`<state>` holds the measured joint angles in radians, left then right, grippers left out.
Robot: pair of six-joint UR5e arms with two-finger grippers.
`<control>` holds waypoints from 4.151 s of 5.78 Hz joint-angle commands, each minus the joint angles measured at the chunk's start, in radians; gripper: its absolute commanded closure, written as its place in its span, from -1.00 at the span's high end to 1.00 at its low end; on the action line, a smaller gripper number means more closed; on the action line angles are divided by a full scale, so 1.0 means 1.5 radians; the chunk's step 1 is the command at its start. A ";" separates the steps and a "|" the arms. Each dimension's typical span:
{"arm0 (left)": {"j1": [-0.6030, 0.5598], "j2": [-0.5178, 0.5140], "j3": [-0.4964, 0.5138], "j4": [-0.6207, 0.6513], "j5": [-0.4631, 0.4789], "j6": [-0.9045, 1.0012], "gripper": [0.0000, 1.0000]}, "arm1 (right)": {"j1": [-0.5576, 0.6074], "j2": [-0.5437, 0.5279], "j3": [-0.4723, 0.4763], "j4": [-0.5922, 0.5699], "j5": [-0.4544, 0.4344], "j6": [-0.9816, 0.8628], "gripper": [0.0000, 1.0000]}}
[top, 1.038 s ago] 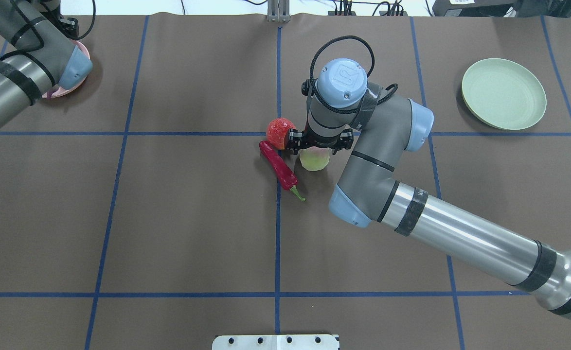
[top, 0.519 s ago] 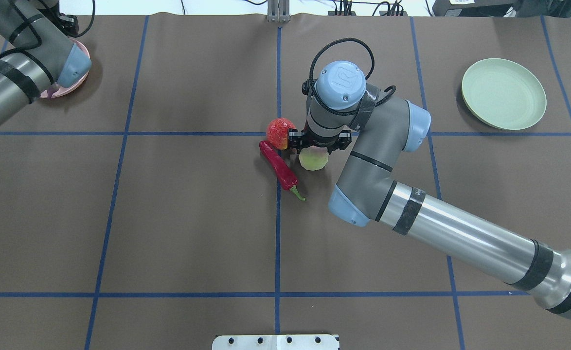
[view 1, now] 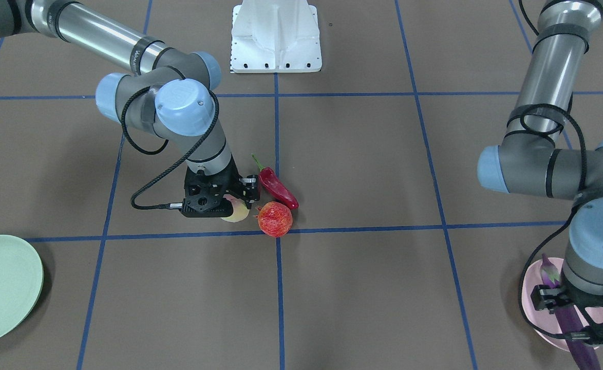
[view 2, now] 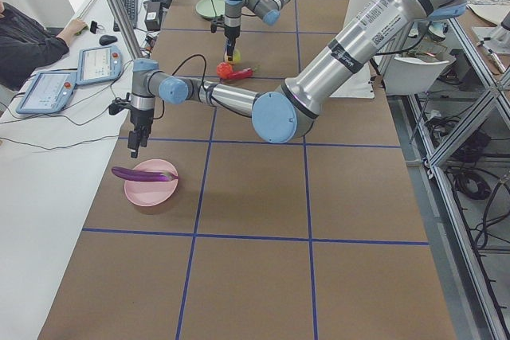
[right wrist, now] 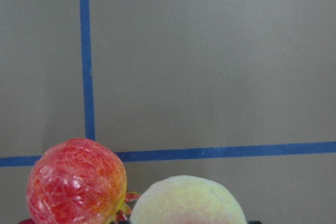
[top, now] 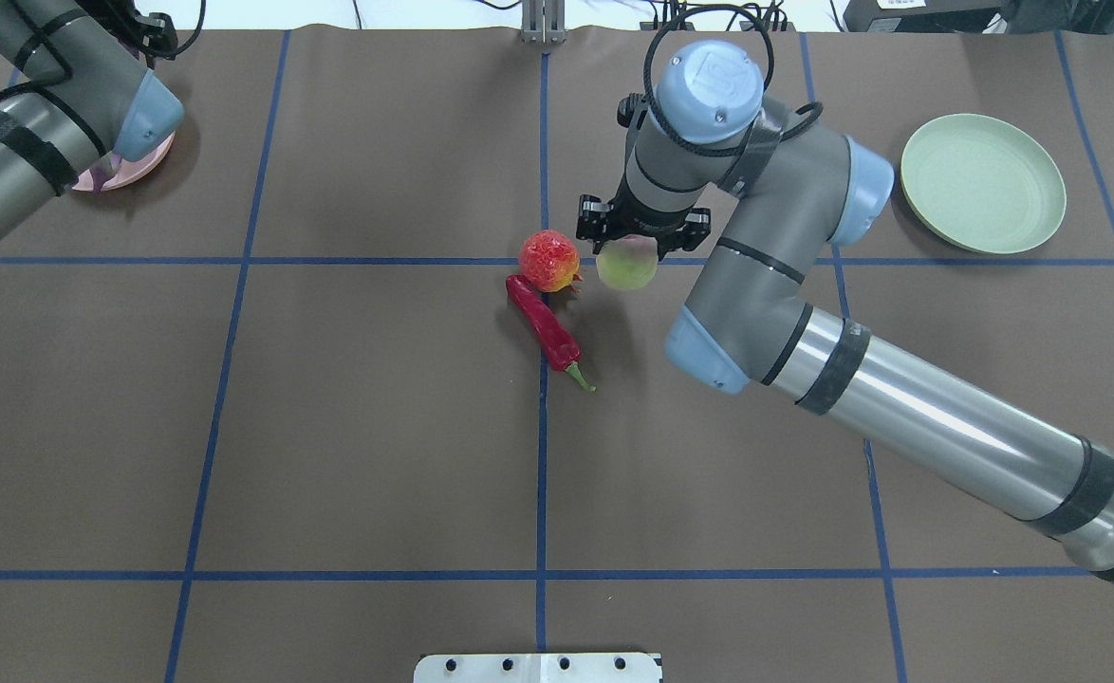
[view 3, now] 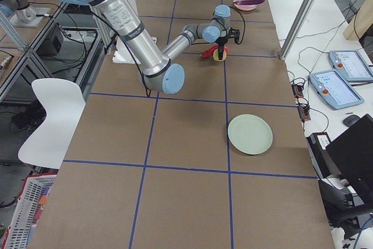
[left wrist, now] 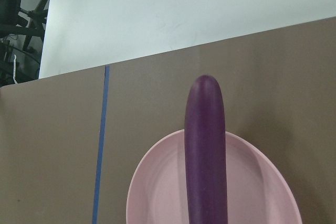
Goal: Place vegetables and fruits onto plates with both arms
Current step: 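Carry the peach to the green plate while the left gripper reaches the pepper, then grasp the red chili pepper with the left gripper while the right sets the peach down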
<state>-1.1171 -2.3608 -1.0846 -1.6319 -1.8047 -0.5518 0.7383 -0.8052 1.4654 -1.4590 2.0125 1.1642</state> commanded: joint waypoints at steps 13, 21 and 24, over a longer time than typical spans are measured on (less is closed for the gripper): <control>0.405 -0.110 -0.125 -0.087 -0.060 -0.691 0.98 | 0.318 -0.175 -0.100 0.071 -0.061 -0.518 -1.00; 0.372 -0.115 -0.140 -0.095 -0.108 -0.688 -1.00 | 0.285 -0.181 -0.162 0.072 -0.031 -0.543 -1.00; 0.350 -0.112 -0.190 -0.011 -0.116 -0.643 -1.00 | 0.246 -0.185 -0.169 0.071 0.004 -0.542 -1.00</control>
<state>-0.5811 -2.5305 -1.3607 -1.6661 -1.9772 -1.5275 1.1150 -1.0822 1.2136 -1.3521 1.9855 0.3516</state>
